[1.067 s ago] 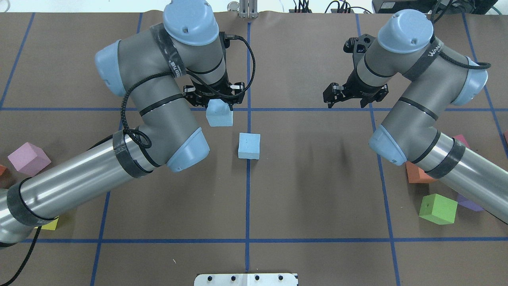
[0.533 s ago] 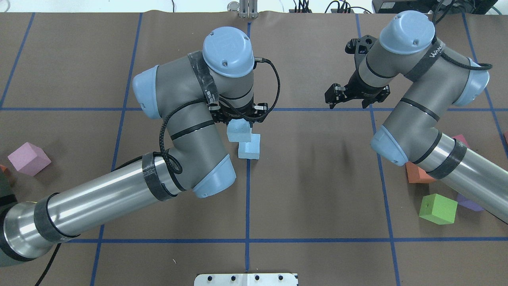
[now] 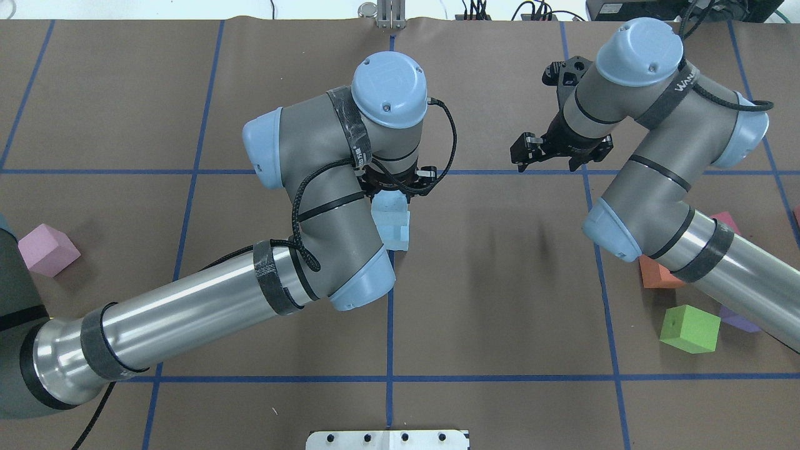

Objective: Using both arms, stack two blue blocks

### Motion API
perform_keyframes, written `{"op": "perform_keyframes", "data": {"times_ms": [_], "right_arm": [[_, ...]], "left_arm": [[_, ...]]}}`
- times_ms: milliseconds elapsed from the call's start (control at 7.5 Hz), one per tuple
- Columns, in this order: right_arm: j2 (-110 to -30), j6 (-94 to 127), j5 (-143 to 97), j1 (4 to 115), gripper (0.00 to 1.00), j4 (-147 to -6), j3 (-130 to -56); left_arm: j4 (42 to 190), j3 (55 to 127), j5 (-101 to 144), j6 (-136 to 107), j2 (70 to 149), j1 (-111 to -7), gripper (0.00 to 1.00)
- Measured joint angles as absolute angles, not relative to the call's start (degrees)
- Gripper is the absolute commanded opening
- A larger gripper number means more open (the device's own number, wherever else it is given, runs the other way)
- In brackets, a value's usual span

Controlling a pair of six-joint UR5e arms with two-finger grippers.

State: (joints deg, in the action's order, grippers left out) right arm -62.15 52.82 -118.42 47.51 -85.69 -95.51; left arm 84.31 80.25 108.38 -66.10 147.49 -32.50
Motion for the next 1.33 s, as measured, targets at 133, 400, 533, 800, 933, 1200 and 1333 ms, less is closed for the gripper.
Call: {"op": "perform_keyframes", "data": {"times_ms": [133, 400, 533, 800, 933, 1200, 1333], "right_arm": [[-62.12, 52.82, -118.4, 47.45, 1.0, -85.69, -95.5], [-62.04, 52.82, -118.33, 47.36, 1.0, -85.69, -95.52], [-62.02, 52.82, -118.31, 47.33, 1.0, -85.69, -95.53], [-61.99, 52.82, -118.28, 47.17, 1.0, -85.69, -95.54], [-61.97, 52.82, -118.25, 47.04, 1.0, -85.69, -95.54], [-61.96, 52.82, -118.22, 46.96, 1.0, -85.69, -95.54], [-61.96, 52.82, -118.21, 46.94, 1.0, -85.69, -95.54]], "left_arm": [[84.37, 80.14, 108.37, -66.05, 147.32, -32.47, 0.62], [84.66, 80.01, 108.37, -66.06, 146.96, -32.19, 0.63], [85.57, 79.81, 108.37, -66.28, 146.6, -31.8, 0.63], [87.31, 79.36, 108.42, -66.81, 146.31, -31.44, 0.64], [87.57, 79.31, 108.44, -66.93, 146.34, -31.41, 0.69], [87.7, 79.34, 108.46, -66.89, 146.33, -31.38, 0.97], [87.69, 79.47, 108.44, -66.79, 146.26, -31.38, 0.98]]}}
